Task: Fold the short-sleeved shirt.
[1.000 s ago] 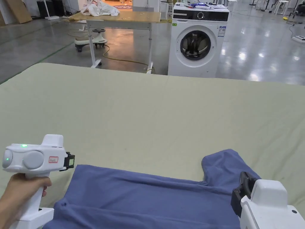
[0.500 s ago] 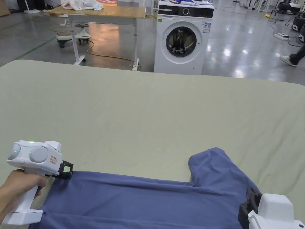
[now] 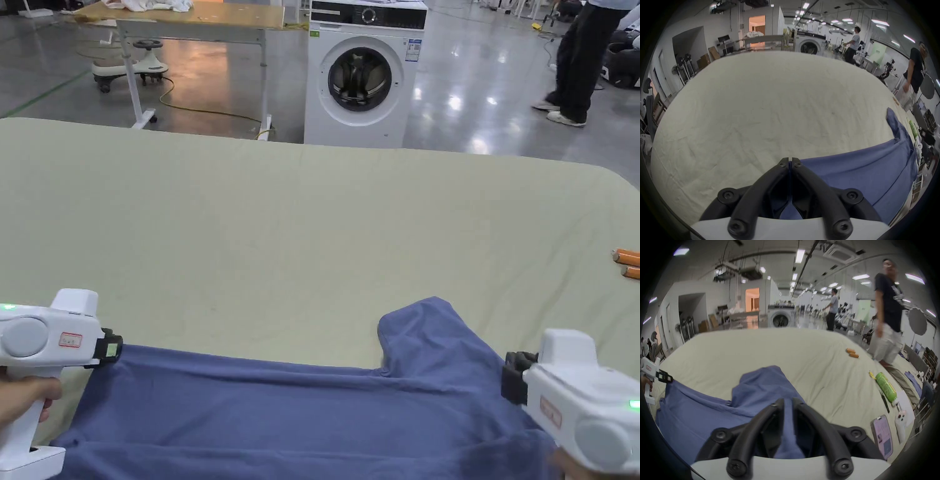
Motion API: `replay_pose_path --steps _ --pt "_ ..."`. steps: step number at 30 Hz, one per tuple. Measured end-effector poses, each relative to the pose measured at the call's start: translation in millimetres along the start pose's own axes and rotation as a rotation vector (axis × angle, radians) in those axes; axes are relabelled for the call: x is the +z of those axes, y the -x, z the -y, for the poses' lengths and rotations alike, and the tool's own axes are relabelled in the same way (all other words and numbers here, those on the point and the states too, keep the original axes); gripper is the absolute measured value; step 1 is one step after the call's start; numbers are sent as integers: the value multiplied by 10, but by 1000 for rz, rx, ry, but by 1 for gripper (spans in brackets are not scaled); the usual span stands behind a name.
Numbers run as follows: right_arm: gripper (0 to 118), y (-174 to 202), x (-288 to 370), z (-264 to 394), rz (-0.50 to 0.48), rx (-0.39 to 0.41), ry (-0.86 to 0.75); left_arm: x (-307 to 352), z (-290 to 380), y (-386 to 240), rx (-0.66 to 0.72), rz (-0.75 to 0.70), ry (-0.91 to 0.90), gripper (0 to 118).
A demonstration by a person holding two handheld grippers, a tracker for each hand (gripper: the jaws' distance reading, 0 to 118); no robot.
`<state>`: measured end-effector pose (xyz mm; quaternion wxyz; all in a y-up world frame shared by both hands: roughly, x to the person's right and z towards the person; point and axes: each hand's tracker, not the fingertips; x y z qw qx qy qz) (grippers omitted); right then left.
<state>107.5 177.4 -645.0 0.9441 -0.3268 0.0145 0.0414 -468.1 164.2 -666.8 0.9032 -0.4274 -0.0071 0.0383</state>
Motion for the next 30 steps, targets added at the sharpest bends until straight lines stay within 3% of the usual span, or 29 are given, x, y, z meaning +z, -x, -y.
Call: replay_pose_path --steps 1,4,6,8,16,18,22,30 --pt "49 -88 -138 -73 0 -7 22 72 7 2 1 9 -17 0" --pt "68 -228 -557 -238 2 53 125 219 45 -18 13 18 -61 0" --pt "70 -283 -819 -272 -26 88 204 259 85 -19 13 14 -82 0" --pt "70 -339 -1072 -278 -75 72 275 299 120 -24 13 9 -95 0" --pt "69 -399 -1490 -234 -65 30 384 366 254 -63 30 -3 -116 0" --pt "58 -374 -1449 -259 -55 14 386 369 276 -73 31 -2 -118 0" --pt "5 -275 -1384 -235 -32 104 352 368 310 -69 28 -14 -120 0" --pt "0 -386 -721 -306 -68 26 219 601 367 -11 39 7 -149 0"
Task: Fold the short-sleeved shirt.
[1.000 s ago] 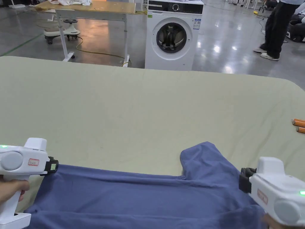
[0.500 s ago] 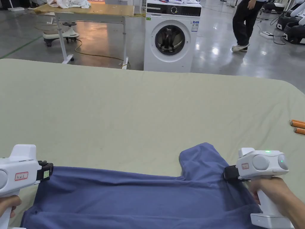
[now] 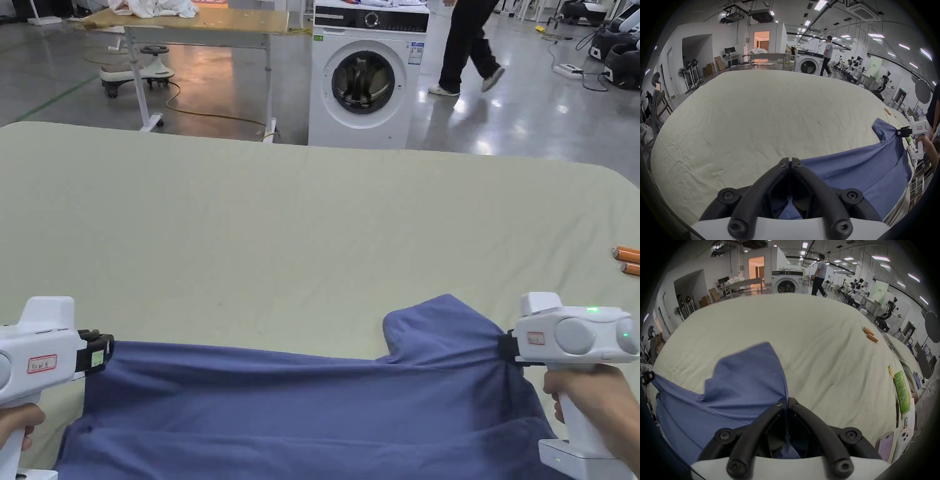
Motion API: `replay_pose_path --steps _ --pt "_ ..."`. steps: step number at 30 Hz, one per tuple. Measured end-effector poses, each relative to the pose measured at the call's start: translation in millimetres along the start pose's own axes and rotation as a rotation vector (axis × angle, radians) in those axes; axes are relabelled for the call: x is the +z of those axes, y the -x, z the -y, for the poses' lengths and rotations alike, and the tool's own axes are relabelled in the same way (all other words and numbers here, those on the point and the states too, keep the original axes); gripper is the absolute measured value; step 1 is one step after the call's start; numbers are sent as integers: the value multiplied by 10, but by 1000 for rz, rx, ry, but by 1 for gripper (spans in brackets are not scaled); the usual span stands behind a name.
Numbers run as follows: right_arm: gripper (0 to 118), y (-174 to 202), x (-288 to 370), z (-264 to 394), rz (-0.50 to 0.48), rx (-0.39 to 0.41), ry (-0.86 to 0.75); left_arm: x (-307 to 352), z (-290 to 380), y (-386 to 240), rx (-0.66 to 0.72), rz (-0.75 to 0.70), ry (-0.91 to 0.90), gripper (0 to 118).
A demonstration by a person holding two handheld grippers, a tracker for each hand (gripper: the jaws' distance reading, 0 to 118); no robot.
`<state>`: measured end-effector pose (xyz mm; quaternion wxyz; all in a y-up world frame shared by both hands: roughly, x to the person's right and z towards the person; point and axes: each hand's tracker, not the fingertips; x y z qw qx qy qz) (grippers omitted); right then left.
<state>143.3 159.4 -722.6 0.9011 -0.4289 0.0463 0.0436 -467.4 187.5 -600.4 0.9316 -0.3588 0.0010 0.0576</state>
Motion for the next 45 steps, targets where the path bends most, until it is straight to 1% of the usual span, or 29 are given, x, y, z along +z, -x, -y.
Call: replay_pose_path --steps 4,8,14,18,22,26,31,35,36,38,42,43,44,45 --pt "0 50 570 123 9 15 -81 223 27 74 26 14 -37 0" --pt "0 40 1029 332 3 15 -123 486 116 149 21 36 -77 0" --pt "0 88 1575 733 -7 54 -142 763 377 248 5 57 -108 0" --pt "0 104 1762 1036 -2 67 -110 841 621 392 -2 73 -97 0" --pt "1 127 1836 1397 -2 69 -43 942 924 408 -19 73 -46 0" --pt "1 119 1723 1770 5 62 45 941 1230 444 -50 65 39 0" --pt "1 92 1474 2112 29 51 111 811 1510 445 -88 29 136 0" --pt "1 120 1301 2258 38 41 138 622 1657 413 -145 -25 197 0" --pt "1 134 1270 2279 42 44 137 744 1670 181 -156 -38 203 0" --pt "1 169 1222 2295 57 50 131 758 1684 48 -166 -55 186 0" --pt "2 204 1258 2243 73 63 129 766 1640 38 -146 -74 193 0" --pt "12 206 1298 2224 84 70 125 786 1622 35 -135 -74 189 3" --pt "28 220 1353 2189 103 76 118 850 1582 -9 -115 -70 179 10" --pt "50 233 1403 2146 134 92 116 882 1553 -29 -97 -62 168 14"
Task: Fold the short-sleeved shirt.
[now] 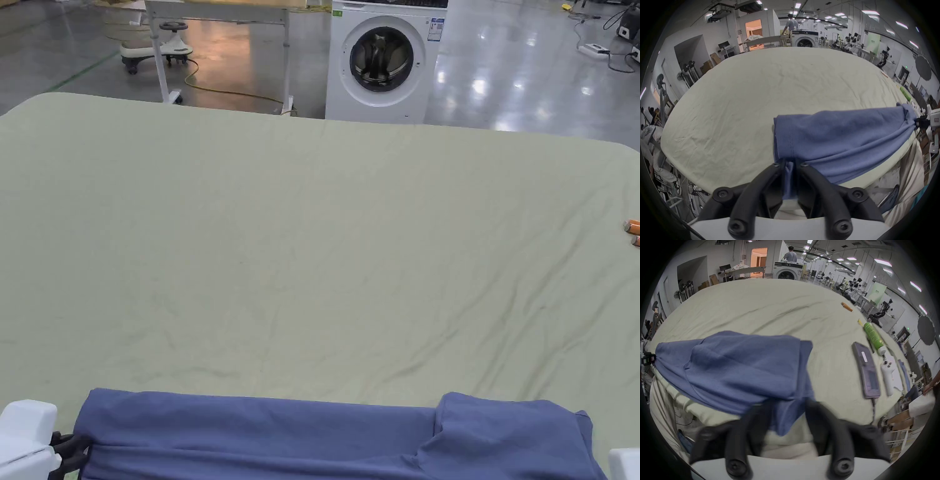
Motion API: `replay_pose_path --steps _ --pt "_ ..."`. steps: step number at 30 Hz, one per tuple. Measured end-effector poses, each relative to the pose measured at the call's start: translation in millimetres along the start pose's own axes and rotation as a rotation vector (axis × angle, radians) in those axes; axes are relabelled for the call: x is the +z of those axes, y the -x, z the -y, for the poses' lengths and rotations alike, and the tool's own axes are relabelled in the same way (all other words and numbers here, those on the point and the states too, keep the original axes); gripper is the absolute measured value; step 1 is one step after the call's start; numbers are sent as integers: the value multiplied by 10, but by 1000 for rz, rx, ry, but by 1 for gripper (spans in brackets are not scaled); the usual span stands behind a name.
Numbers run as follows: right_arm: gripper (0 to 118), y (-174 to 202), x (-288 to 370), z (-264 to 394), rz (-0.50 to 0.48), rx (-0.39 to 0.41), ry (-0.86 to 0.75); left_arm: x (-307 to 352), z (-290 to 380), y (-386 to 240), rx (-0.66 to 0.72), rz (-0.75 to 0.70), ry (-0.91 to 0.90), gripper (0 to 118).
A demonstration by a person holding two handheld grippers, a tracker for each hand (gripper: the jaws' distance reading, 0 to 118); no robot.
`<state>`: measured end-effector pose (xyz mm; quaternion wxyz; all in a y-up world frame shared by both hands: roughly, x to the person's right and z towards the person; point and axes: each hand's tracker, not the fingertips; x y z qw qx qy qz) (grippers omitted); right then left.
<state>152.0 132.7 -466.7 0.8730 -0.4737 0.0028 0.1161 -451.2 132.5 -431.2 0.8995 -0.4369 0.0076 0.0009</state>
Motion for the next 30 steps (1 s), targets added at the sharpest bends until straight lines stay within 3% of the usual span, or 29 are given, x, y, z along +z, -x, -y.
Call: replay_pose_path --steps 1,2,4,10,12,15,18,19,20,26,30 --pt "78 -3 62 -42 34 0 -15 36 -30 -21 10 7 -15 22" --pt "91 6 176 -91 47 -6 -52 70 -71 -52 19 12 -40 31" --pt "94 9 321 -203 47 -13 -123 144 -159 -128 27 15 -94 48" --pt "92 287 558 -618 71 -93 -392 195 -519 -440 37 42 -319 48" --pt "87 458 606 -719 37 -115 -500 198 -628 -572 24 36 -387 47" --pt "69 792 665 -866 5 -110 -660 215 -763 -748 7 25 -520 37" --pt "35 1093 706 -966 -10 -95 -775 269 -870 -925 -19 -26 -614 14" --pt "17 1179 721 -985 -7 -103 -810 264 -879 -951 -19 -36 -643 5" --pt "9 1238 729 -995 -1 -105 -838 279 -882 -969 -16 -38 -666 0" --pt "3 1469 758 -1039 -10 -130 -897 383 -815 -953 -2 -108 -730 0" --pt "2 1534 751 -1079 -29 -121 -899 411 -719 -569 59 -68 -624 0"
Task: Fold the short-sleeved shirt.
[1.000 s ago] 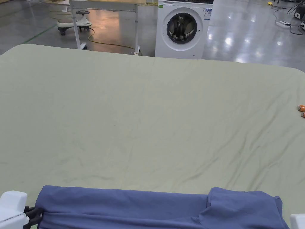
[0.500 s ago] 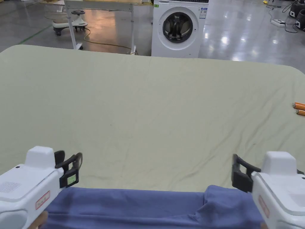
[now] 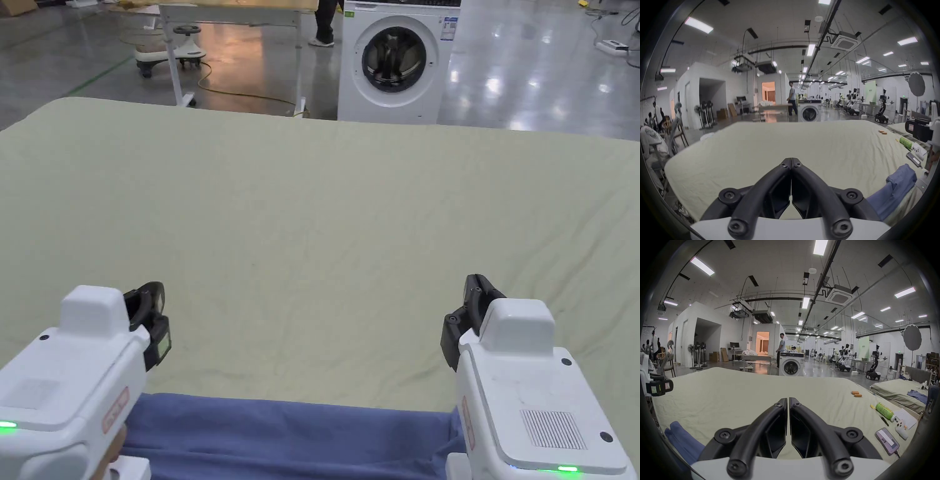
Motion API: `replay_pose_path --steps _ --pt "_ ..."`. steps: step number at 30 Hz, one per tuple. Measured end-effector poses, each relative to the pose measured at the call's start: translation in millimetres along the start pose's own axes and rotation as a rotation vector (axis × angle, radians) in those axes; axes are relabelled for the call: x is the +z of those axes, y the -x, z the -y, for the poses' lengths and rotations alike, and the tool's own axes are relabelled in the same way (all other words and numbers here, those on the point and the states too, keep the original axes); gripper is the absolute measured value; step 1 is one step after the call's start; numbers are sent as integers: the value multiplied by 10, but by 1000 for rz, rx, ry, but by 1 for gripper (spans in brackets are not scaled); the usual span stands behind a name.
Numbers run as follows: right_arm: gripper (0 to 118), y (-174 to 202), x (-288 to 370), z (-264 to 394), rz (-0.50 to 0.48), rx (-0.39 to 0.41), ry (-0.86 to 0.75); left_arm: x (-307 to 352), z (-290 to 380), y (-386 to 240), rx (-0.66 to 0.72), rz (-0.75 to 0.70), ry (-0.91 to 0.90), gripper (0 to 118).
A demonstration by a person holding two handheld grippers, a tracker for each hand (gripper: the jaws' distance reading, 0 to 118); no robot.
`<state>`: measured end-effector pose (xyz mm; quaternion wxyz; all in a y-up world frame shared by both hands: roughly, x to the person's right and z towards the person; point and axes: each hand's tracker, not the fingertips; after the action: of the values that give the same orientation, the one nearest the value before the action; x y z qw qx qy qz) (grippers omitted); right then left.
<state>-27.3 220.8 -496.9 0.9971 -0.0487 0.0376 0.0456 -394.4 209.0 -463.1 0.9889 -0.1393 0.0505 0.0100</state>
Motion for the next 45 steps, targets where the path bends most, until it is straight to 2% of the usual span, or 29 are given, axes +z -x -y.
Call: replay_pose_path --steps 5,8,11,13,15,18,19,20,21,24,30,32,34,35,36,37,40,43,45 --pt "2 43 -69 21 -29 16 22 -23 211 764 94 47 218 0" --pt "2 59 -111 60 -41 24 36 -92 386 1255 210 96 345 0" --pt "2 87 -140 97 -49 35 48 -142 494 1533 314 165 447 0" --pt "2 102 -147 114 -53 38 60 -214 583 1705 377 272 528 0" --pt "2 112 -158 138 -57 38 72 -283 666 1806 483 356 554 15" --pt "2 96 -165 178 -60 40 90 -537 926 2144 643 432 619 52" --pt "2 93 -161 182 -59 42 95 -597 1006 2213 688 460 631 69" --pt "2 86 -152 183 -58 44 98 -642 1065 2254 713 477 652 77" --pt "2 73 -137 185 -58 45 99 -692 1131 2274 736 491 676 78" --pt "2 39 -105 185 -49 61 98 -723 1245 2256 761 592 661 78" --pt "2 -29 -105 202 -41 56 128 -860 1484 2061 909 701 635 78" --pt "2 -29 -103 216 -42 54 136 -907 1527 1977 915 736 635 76" --pt "2 -22 -98 224 -47 56 140 -923 1507 1826 886 736 667 57" --pt "2 -18 -96 225 -48 57 141 -939 1514 1791 867 719 693 43" --pt "2 -6 -88 218 -50 58 142 -961 1531 1758 846 692 720 21" --pt "2 -1 -88 217 -52 60 144 -971 1543 1744 818 658 730 14" --pt "2 4 -90 216 -57 61 150 -941 1573 1734 814 655 706 9" --pt "2 -15 -88 216 -53 64 151 -808 1312 1632 676 608 685 6" --pt "2 -43 -93 219 -51 66 153 -773 1193 1579 673 580 699 6"
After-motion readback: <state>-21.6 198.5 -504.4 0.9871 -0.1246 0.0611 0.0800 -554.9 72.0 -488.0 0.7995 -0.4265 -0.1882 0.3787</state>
